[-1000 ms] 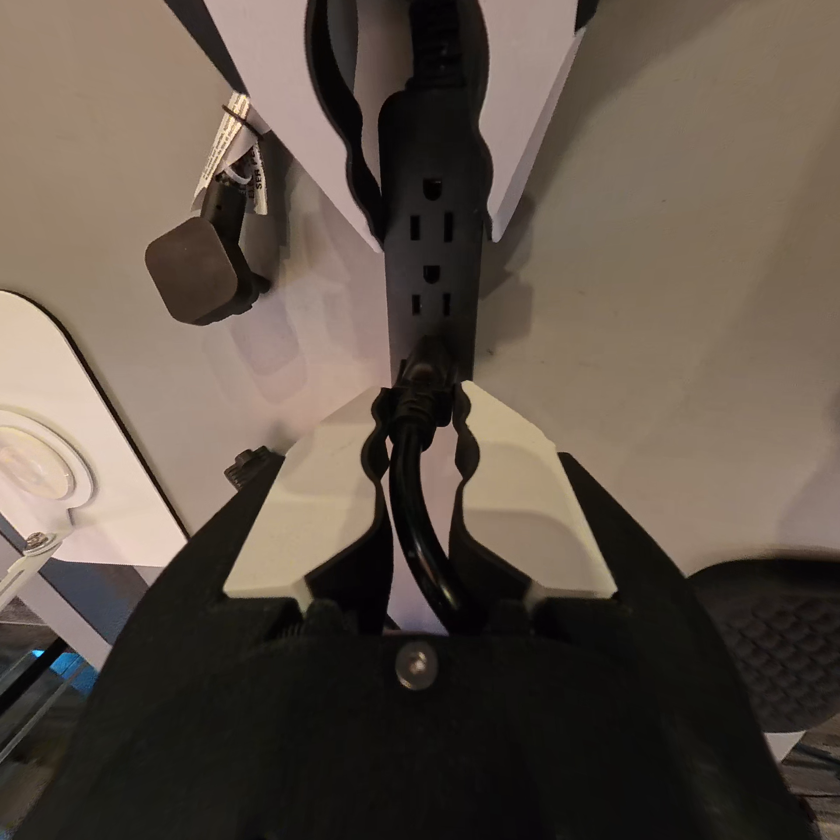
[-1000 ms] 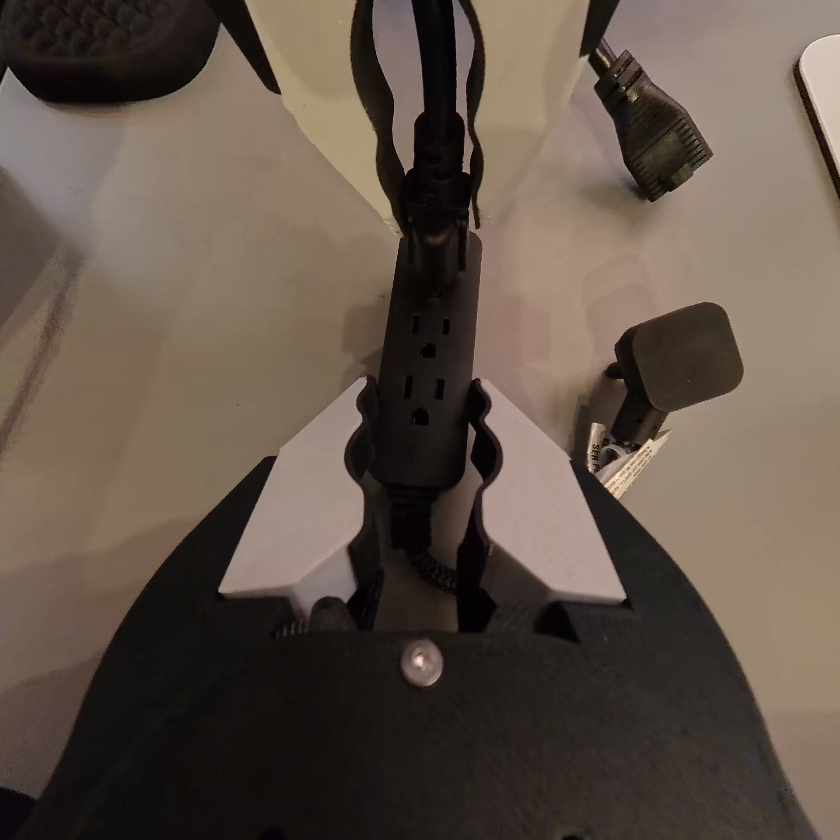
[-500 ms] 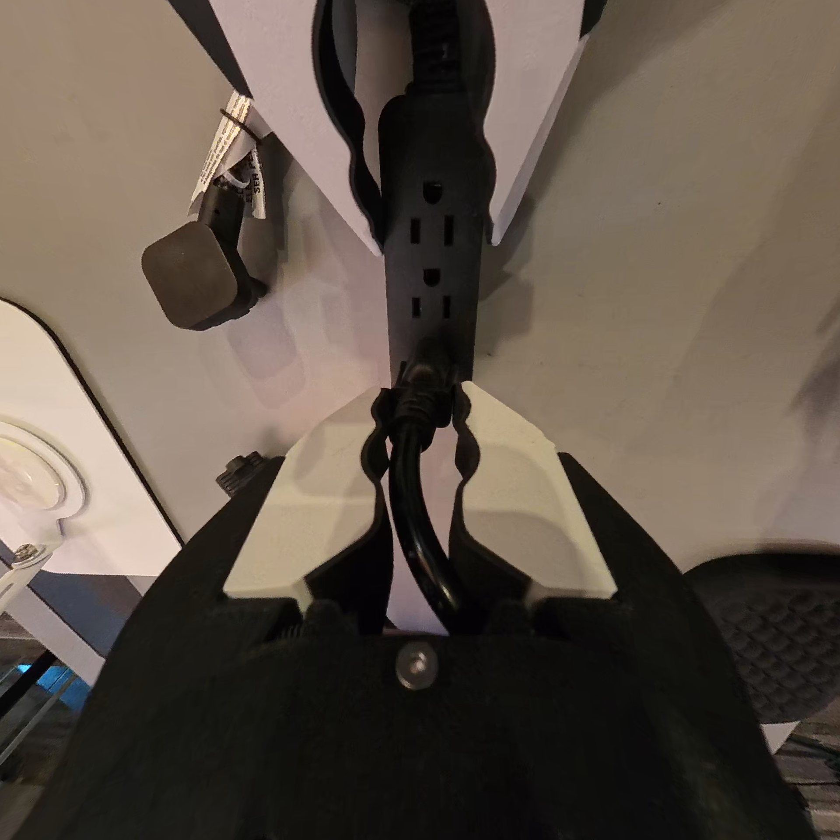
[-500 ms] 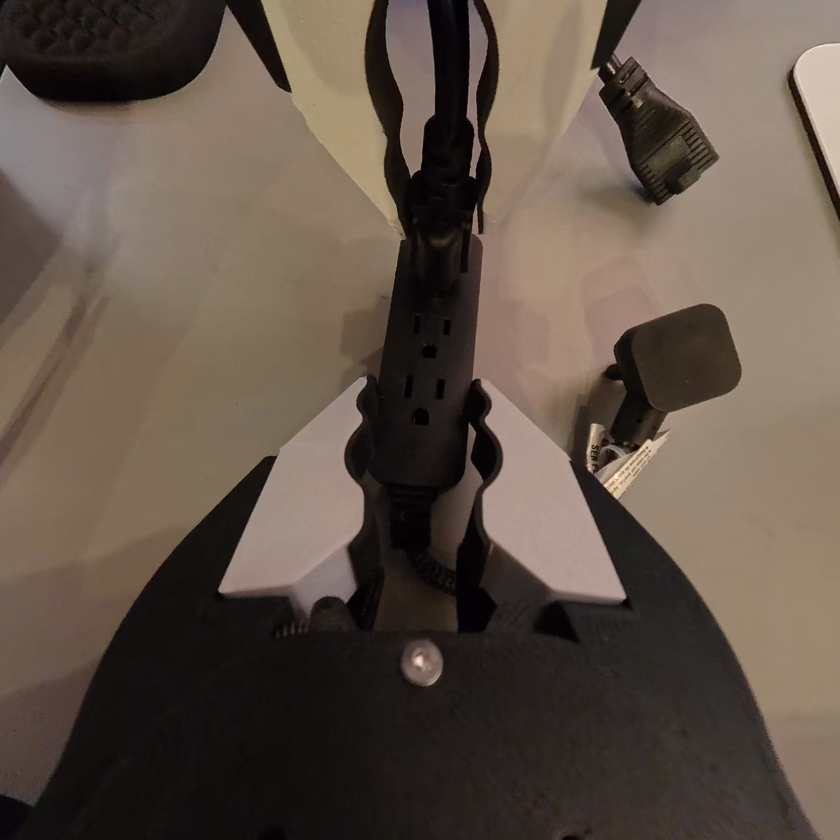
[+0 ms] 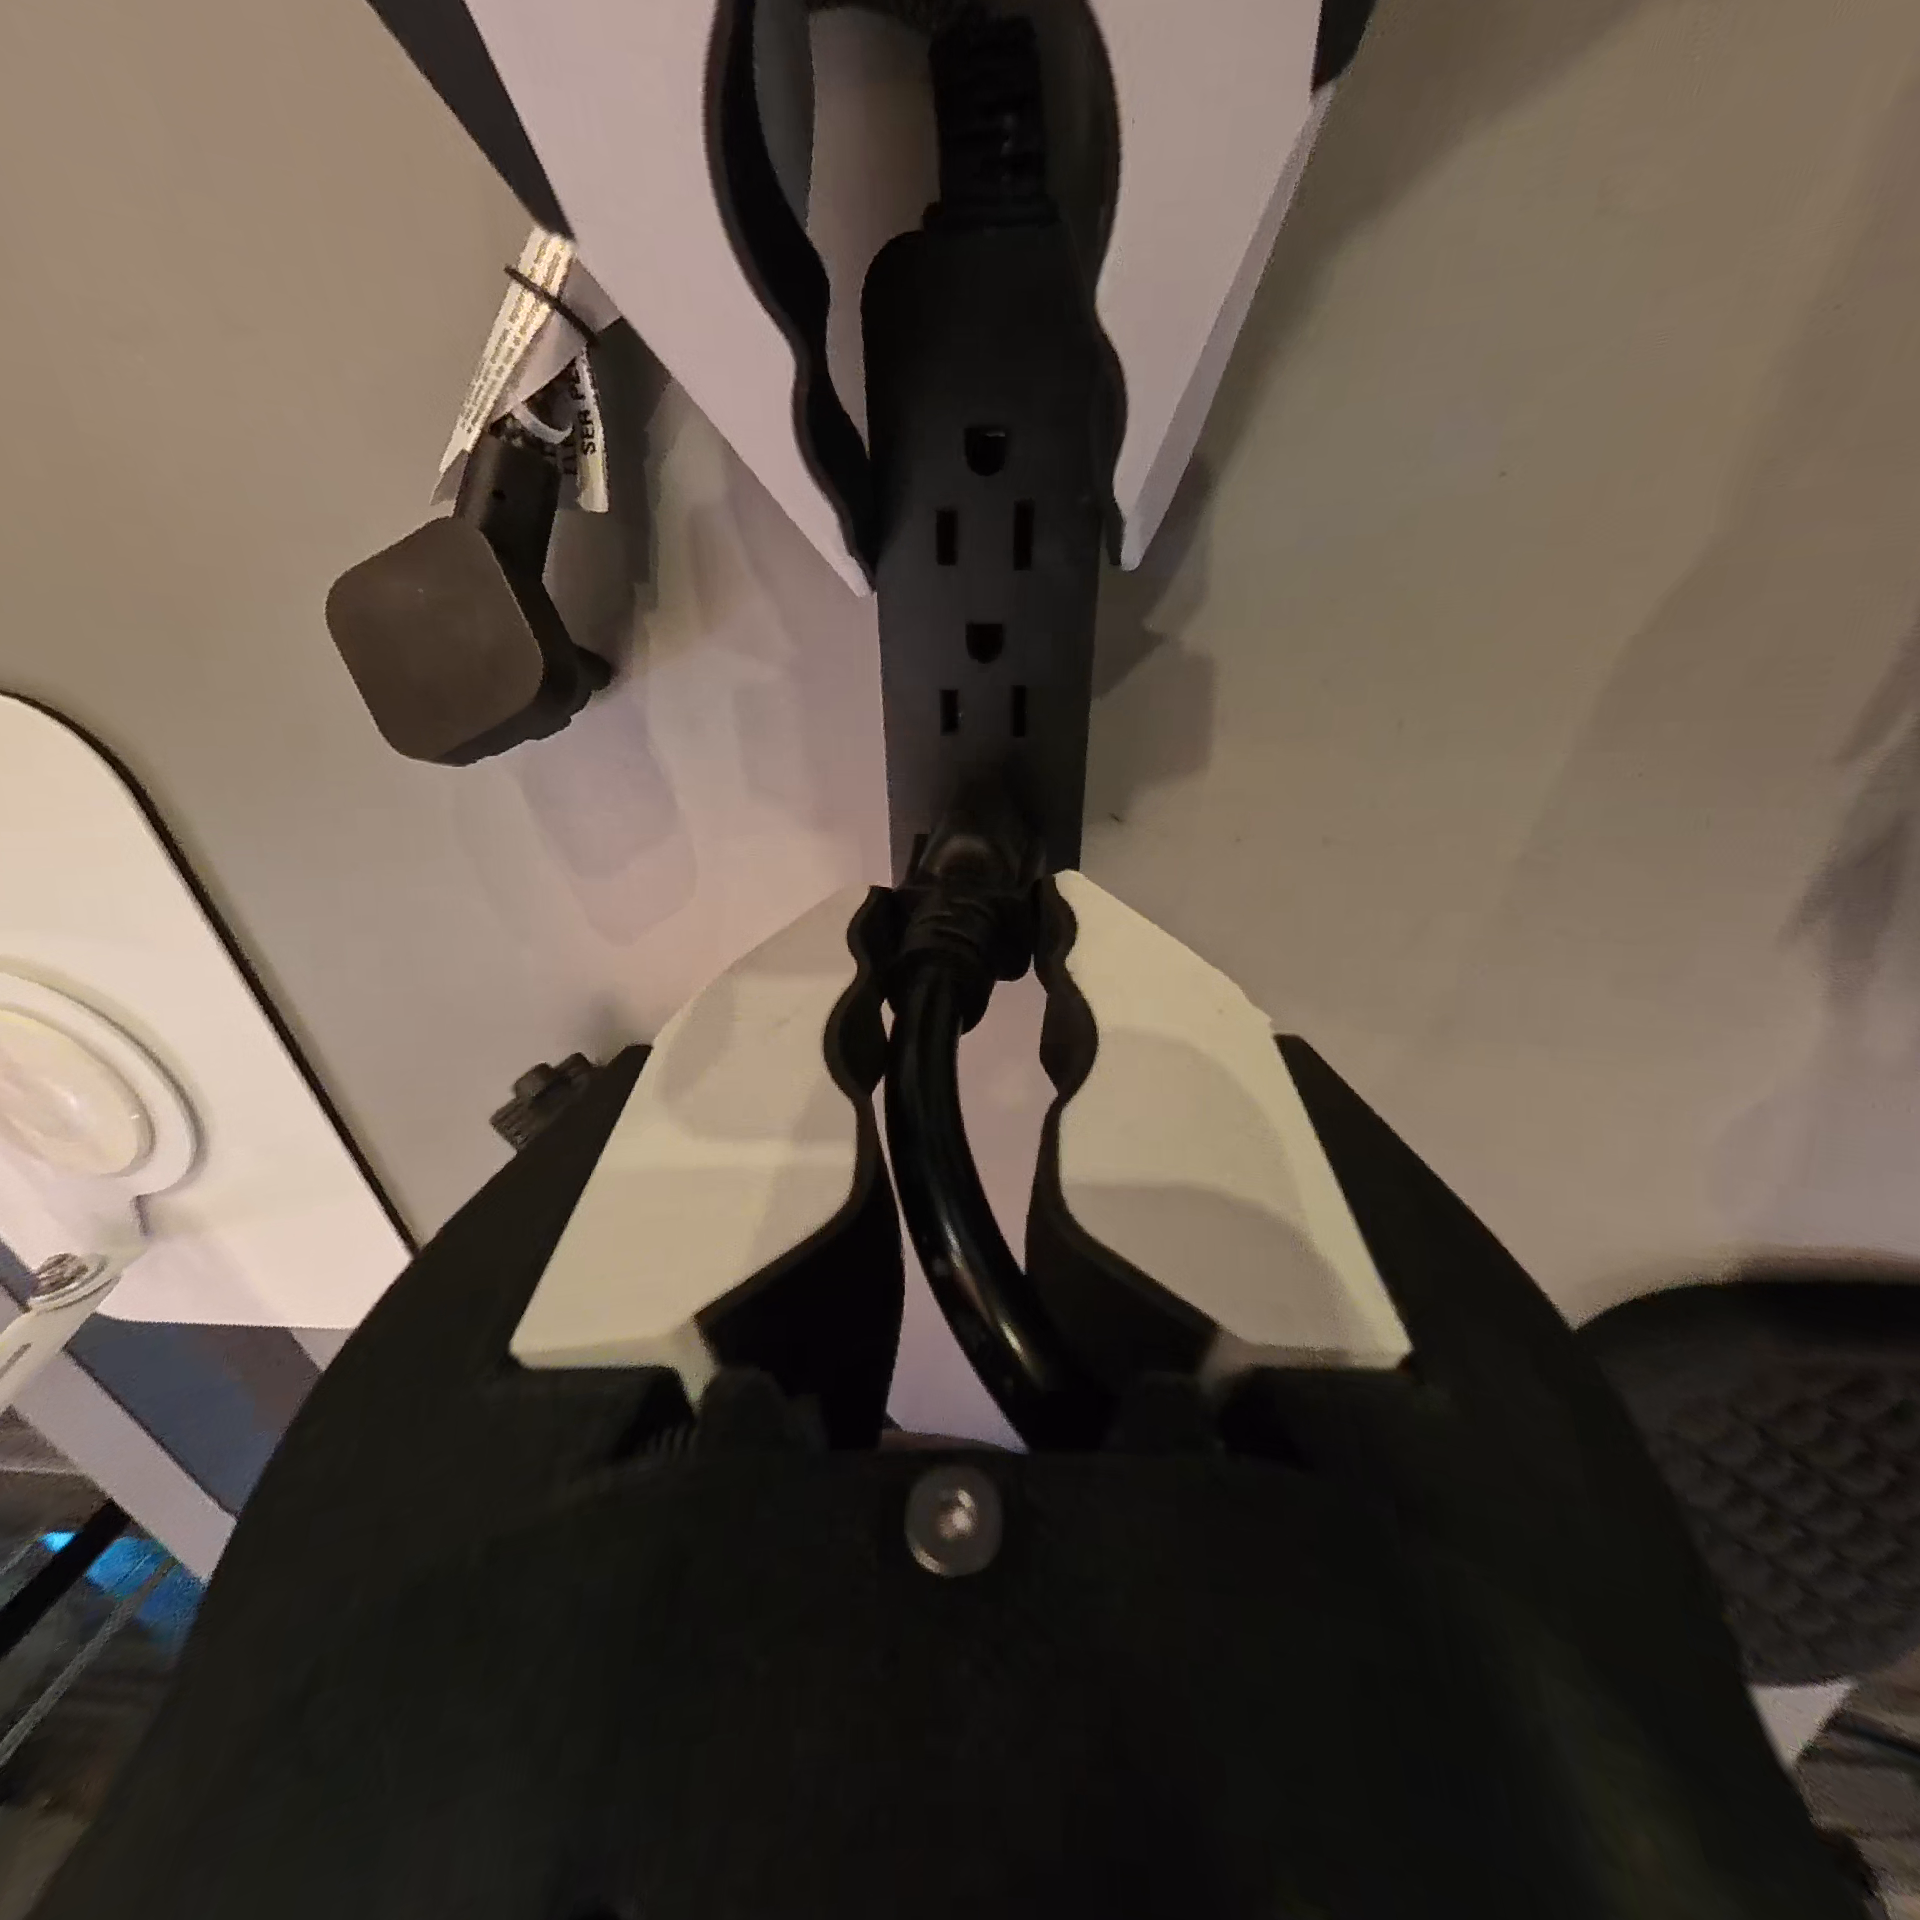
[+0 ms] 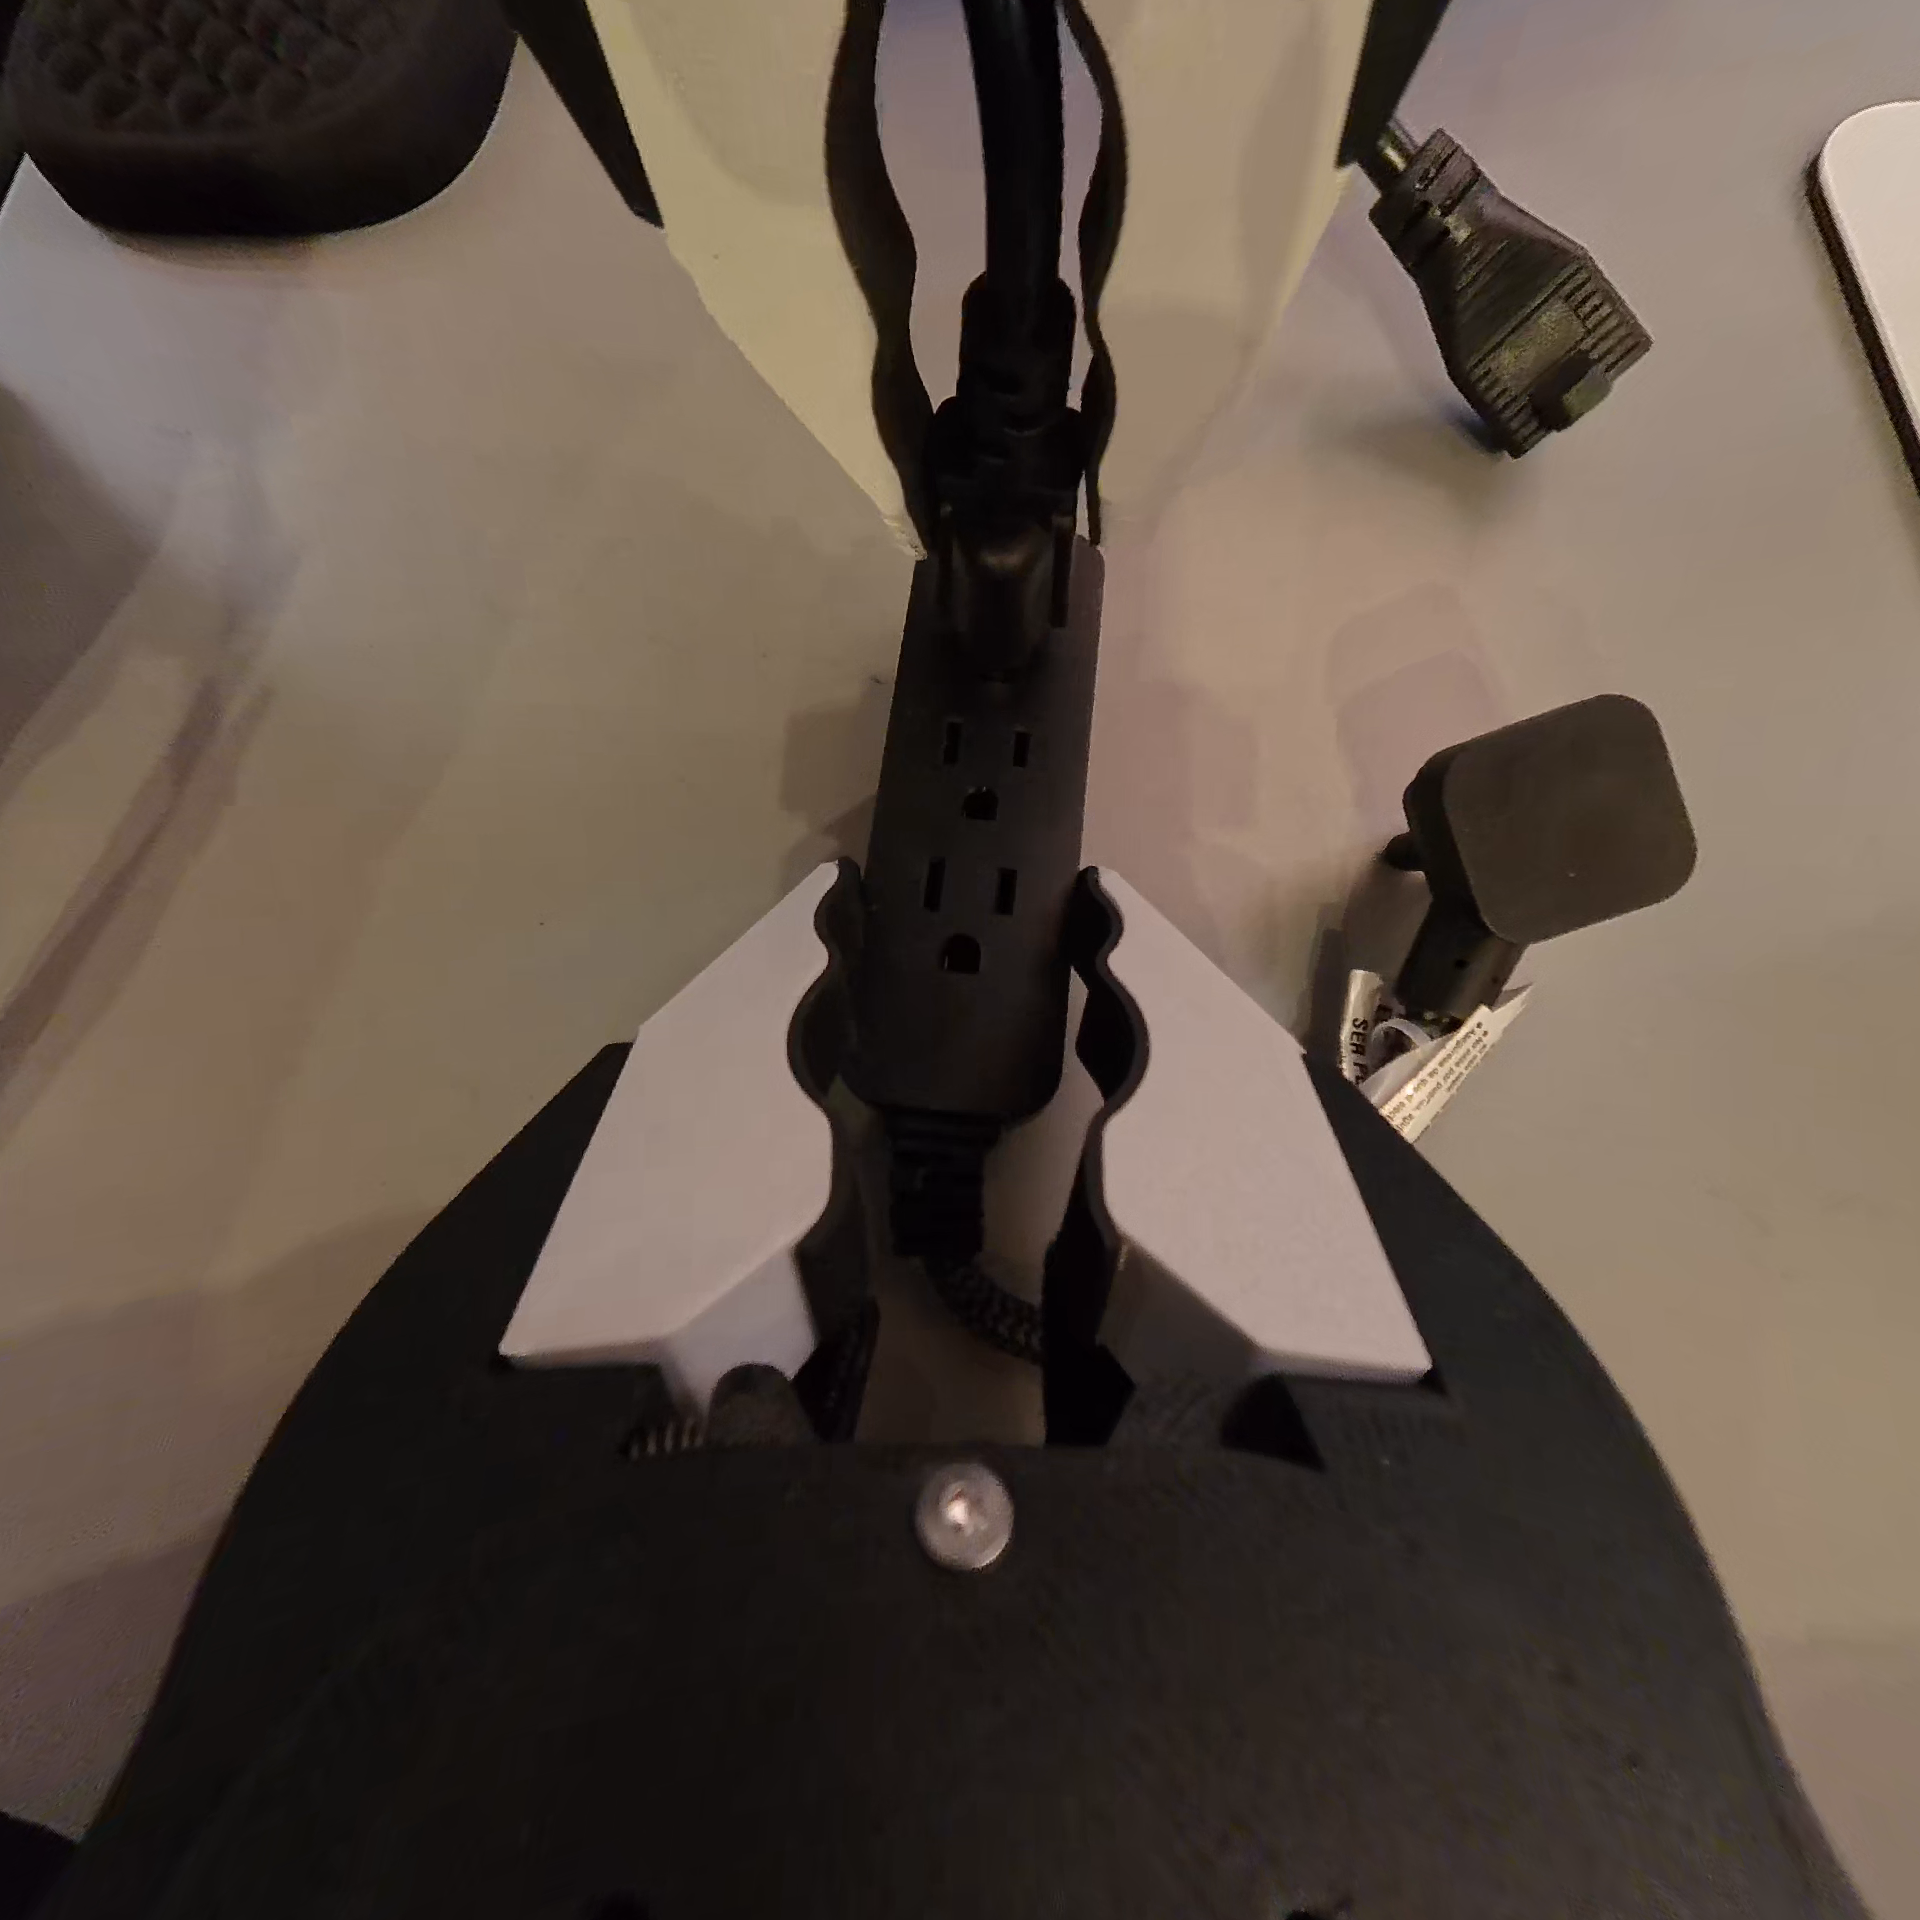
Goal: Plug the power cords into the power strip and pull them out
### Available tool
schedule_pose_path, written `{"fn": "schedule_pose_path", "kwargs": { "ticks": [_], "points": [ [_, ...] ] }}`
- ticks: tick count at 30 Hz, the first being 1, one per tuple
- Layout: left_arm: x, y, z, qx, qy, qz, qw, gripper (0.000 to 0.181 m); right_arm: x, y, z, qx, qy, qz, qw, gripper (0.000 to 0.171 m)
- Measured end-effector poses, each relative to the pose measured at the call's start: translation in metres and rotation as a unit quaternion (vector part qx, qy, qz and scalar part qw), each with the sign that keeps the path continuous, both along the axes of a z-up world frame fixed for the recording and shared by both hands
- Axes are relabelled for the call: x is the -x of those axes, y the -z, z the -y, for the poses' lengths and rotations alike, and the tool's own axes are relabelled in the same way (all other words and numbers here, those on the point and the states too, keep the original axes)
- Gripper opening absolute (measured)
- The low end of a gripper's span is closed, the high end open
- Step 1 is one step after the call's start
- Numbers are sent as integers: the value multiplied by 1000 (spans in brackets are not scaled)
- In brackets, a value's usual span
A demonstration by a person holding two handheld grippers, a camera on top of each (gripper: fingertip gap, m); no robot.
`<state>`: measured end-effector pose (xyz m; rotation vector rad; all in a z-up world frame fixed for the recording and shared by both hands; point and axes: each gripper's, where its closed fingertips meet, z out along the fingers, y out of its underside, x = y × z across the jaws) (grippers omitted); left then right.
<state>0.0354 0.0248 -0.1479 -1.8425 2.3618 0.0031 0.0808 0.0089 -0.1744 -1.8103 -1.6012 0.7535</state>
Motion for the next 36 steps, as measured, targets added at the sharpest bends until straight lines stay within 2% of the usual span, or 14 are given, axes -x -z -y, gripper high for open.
{"fn": "schedule_pose_path", "kwargs": {
  "ticks": [10,13,23,29,36],
  "points": [
    [-2,1,0,-53,19,45,997,27,0,0,0,-3,4,-1,1000,39],
    [-4,2,0,-41,16,68,997,27,0,0,0,-1,7,-7,1000,39],
    [-4,5,-3,35,30,46,998,27,0,0,0,0,4,-1,1000,39],
    [-3,6,-1,-29,14,78,996,27,0,0,1,0,7,1,1000,39],
    [-5,8,-2,-27,2,101,995,28,0,0,1,-5,9,6,1000,39]
  ]
}}
